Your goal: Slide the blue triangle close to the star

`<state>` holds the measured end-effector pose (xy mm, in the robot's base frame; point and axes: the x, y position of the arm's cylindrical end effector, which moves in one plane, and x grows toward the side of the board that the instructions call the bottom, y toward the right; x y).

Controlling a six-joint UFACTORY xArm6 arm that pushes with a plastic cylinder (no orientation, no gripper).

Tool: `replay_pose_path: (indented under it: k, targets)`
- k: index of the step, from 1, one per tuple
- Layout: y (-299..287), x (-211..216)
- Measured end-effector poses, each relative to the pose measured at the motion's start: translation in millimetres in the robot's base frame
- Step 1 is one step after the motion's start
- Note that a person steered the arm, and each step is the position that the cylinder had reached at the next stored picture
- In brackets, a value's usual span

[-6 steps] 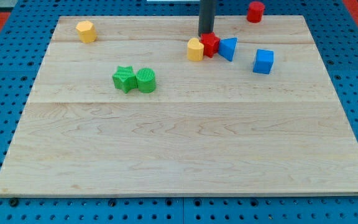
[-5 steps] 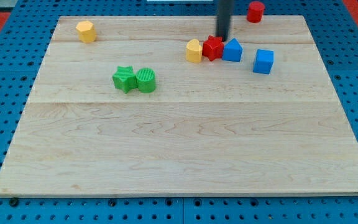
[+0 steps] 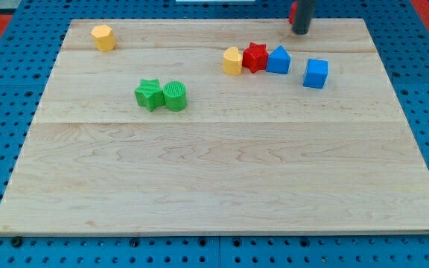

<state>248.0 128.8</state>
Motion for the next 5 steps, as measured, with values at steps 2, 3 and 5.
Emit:
replay_pose_path:
  k: [2, 3, 5]
  targets:
    - [28, 44]
    - [-13, 82]
    - [44, 60]
